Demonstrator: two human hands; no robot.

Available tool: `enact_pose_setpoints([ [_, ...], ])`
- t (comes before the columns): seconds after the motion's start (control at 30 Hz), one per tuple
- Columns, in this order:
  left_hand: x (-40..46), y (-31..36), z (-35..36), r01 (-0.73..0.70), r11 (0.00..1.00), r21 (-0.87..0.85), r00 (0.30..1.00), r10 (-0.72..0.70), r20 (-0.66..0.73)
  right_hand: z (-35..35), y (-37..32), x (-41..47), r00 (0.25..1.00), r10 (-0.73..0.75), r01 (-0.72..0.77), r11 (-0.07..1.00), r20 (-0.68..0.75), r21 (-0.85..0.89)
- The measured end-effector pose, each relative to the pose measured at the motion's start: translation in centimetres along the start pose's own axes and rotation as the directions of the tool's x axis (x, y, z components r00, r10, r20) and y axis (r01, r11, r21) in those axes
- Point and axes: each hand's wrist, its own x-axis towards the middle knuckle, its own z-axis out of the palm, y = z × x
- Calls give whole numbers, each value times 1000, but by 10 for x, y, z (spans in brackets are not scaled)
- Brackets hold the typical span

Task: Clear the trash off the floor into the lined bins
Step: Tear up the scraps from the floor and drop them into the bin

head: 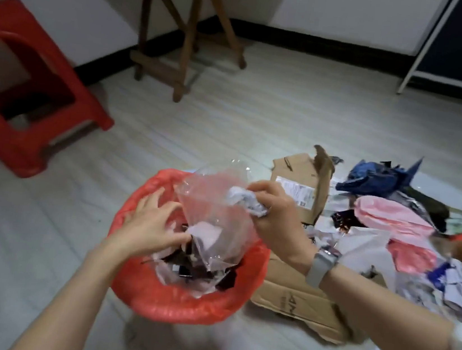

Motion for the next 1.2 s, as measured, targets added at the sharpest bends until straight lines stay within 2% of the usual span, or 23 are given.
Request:
enact_pose_setpoints([
  [0.07, -1, -13, -12, 58, 998, 40, 997, -56, -56, 21, 2, -8, 964, -17, 36, 997, 264, -67],
  [0.13, 1, -19, -17, 111, 993, 47, 975, -99, -200, 32, -1, -12, 864, 31, 105, 965, 503, -239],
  [0.17, 3, -21, -15, 127, 991, 41, 958, -111, -265, 35, -3, -11, 815, 71, 147, 934, 574, -325],
  [0.27, 5, -27, 1, 129, 992, -11, 930, -125, -347, 44, -7, -9, 734, 144, 246, 855, 664, -457],
  [0.4, 2, -46, 26, 186, 980, -71, 936, -199, -291, 73, -2, 1, 671, 132, 384, 780, 729, -494],
  [0.47, -1, -54, 35, 192, 978, -80, 943, -207, -262, 96, 8, 7, 636, 182, 377, 774, 749, -509],
  [0.63, -3, -62, 43, 165, 978, -130, 929, -198, -313, 156, 31, 3, 387, 328, 322, 828, 862, -460],
  [0.73, -2, -61, 43, 157, 974, -165, 919, -205, -335, 160, 32, -1, 324, 367, 265, 850, 872, -456],
  [0.8, -3, -60, 42, 153, 968, -199, 904, -218, -367, 150, 21, 3, 352, 323, 297, 851, 878, -432],
  [0.87, 4, -55, 34, 124, 967, -222, 869, -214, -447, 129, 5, 14, 434, 189, 350, 865, 881, -358],
  [0.93, 13, -38, 26, 51, 972, -231, 832, -169, -529, 99, -9, 27, 532, 55, 320, 911, 845, -260],
  [1.0, 28, -8, 15, -65, 962, -264, 793, -111, -599, 62, -17, 41, 663, -20, 255, 946, 749, -201],
  [1.07, 42, 31, 7, -173, 934, -312, 775, -67, -629, 21, -12, 51, 841, -18, 183, 950, 541, -253],
  [1.1, 48, 52, 4, -215, 918, -333, 777, -46, -628, -2, -4, 52, 924, 9, 115, 947, 382, -300],
  [1.13, 53, 74, 2, -264, 901, -345, 777, -13, -629, -27, 8, 50, 977, 28, 45, 943, 212, -330],
  [1.2, 58, 119, 5, -383, 863, -329, 760, 92, -644, -74, 41, 35, 994, 99, -106, 923, -38, -370],
])
